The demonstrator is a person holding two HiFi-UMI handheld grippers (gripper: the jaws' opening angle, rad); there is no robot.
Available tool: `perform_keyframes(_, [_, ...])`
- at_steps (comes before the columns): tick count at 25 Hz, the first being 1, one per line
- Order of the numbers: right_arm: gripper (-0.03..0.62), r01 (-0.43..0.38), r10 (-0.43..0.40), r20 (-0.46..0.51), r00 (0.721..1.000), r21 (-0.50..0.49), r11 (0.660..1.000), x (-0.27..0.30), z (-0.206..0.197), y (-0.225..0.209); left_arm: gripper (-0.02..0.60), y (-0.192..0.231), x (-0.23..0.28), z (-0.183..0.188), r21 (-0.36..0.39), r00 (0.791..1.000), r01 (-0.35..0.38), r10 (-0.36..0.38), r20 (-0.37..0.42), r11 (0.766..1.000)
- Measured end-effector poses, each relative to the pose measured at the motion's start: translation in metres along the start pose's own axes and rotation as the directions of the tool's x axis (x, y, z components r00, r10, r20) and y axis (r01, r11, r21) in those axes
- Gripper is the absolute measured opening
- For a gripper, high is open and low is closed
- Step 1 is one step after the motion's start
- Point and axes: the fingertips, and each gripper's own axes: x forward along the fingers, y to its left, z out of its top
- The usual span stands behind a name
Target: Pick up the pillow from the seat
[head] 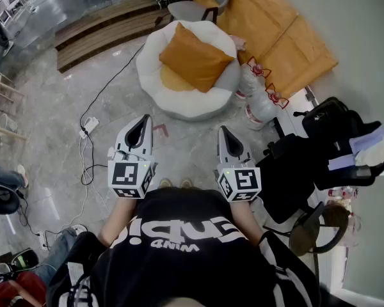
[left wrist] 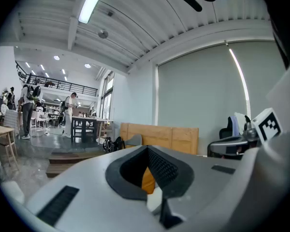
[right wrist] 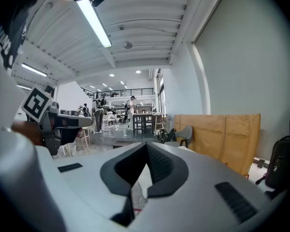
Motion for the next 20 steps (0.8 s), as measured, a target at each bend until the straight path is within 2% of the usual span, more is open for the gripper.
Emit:
perform_keyframes(14, [0.021,-0.023,0.022,0.022,1.0,0.053,0.998,0.0059,0.0042,-0.0016,0.009,-0.0017,0.0094,-0.0008,-0.003,1.0,0.01,-0.01,-0.004,1.0])
perform_keyframes(20, [0.021,0.004,-0.005,0.024,1.0,0.052,0.999,0.002,0.0077,0.0017,0.009,0.0019,0.008,0.0007,0.0,0.999,0.034,-0.034,-0.006,0.999])
